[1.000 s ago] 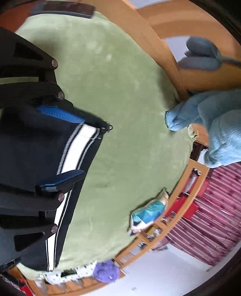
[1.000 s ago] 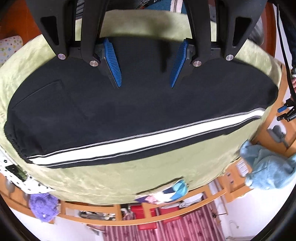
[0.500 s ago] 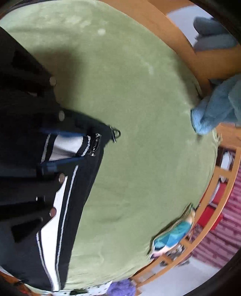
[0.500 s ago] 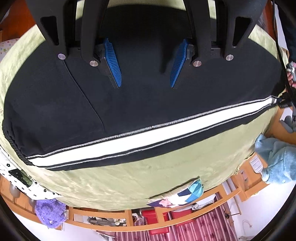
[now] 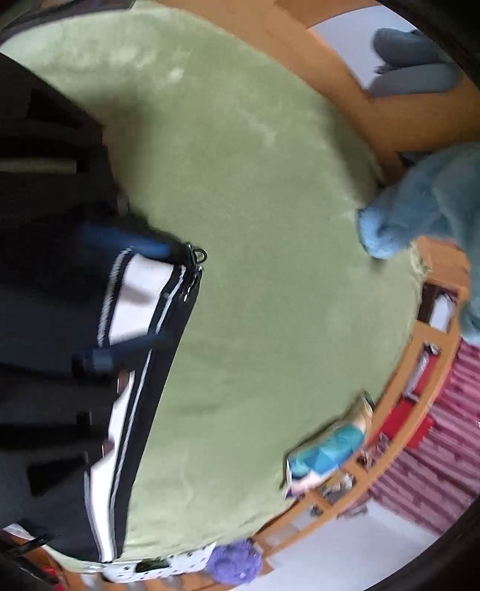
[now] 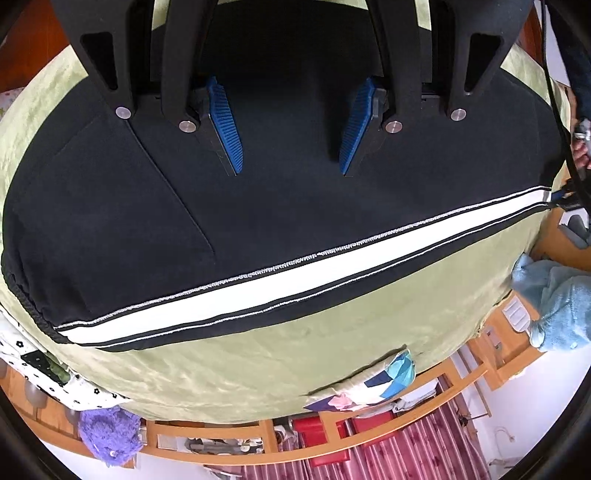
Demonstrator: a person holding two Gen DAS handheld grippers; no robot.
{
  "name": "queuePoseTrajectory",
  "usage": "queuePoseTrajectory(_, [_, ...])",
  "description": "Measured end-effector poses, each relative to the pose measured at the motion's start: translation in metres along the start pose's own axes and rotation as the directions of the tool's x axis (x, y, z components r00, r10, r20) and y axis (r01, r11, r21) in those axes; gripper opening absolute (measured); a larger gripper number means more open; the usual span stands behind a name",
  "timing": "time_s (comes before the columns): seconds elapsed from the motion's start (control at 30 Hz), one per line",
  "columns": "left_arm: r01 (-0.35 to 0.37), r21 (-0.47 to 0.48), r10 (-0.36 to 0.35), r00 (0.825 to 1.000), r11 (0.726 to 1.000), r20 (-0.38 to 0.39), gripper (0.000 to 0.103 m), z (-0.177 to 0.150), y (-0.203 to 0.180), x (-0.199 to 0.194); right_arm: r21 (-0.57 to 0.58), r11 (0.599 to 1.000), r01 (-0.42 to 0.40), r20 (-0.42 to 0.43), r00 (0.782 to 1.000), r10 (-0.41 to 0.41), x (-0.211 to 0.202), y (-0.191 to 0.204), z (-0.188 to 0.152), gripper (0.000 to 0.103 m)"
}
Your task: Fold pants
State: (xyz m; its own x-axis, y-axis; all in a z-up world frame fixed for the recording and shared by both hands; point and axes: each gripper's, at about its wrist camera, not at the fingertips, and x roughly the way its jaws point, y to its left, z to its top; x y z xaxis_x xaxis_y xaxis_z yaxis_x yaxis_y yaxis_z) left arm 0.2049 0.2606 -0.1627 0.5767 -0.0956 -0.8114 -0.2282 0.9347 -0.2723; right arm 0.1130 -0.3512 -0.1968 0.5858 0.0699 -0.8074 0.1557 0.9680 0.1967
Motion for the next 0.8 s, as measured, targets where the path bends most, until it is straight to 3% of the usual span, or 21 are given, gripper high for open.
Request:
queuePoseTrajectory(0.03, [0.004, 0.005, -0.004, 1.000, 1.000, 0.026, 0.065, -0.003, -0.001, -0.011, -0.001, 1.000, 0.001, -0.007, 1.000, -0.001, 0.002, -0.001, -0.003, 0.058])
queuePoseTrajectory(0.13, [0.040, 0.025, -0.041, 0.997, 0.999, 0.068, 0.065, -0.028, 0.003, -0.048, -0.029, 0.999, 0.037, -0.056, 0.998, -0.039, 0.018, 0.001, -0.012, 0.058])
queuePoseTrajectory(0.2, [0.070, 0.008, -0.070, 0.996, 0.998, 0.061, 0.065, -0.045, 0.010, -0.061, -0.041, 0.998, 0.051, -0.026, 0.998, -0.052, 0.013, 0.006, -0.015, 0.057])
queuePoseTrajectory(0.3, [0.108, -0.020, -0.106, 0.992, 0.994, 0.063, 0.065, -0.072, 0.020, -0.076, -0.004, 1.000, -0.020, 0.003, 1.000, 0.020, -0.001, 0.004, -0.013, 0.057])
queuePoseTrajectory(0.37, [0.108, -0.022, -0.107, 0.993, 0.994, 0.049, 0.064, -0.090, 0.024, -0.080, 0.000, 1.000, -0.024, 0.015, 1.000, 0.024, -0.011, 0.003, -0.013, 0.057])
queuePoseTrajectory(0.57, [0.058, -0.099, -0.058, 0.998, 0.993, 0.002, 0.064, -0.142, 0.037, -0.071, 0.011, 0.999, -0.032, 0.043, 0.999, 0.032, -0.033, -0.002, -0.021, 0.058])
queuePoseTrajectory(0.7, [0.006, -0.155, -0.011, 0.999, 0.988, -0.036, 0.064, -0.158, 0.048, -0.047, 0.013, 1.000, -0.012, 0.039, 0.999, 0.012, -0.041, -0.006, -0.031, 0.057])
queuePoseTrajectory(0.8, [0.028, -0.223, -0.029, 1.000, 0.974, 0.001, 0.064, -0.159, 0.059, -0.039, 0.026, 1.000, 0.008, 0.036, 0.999, -0.009, -0.046, -0.013, -0.039, 0.057])
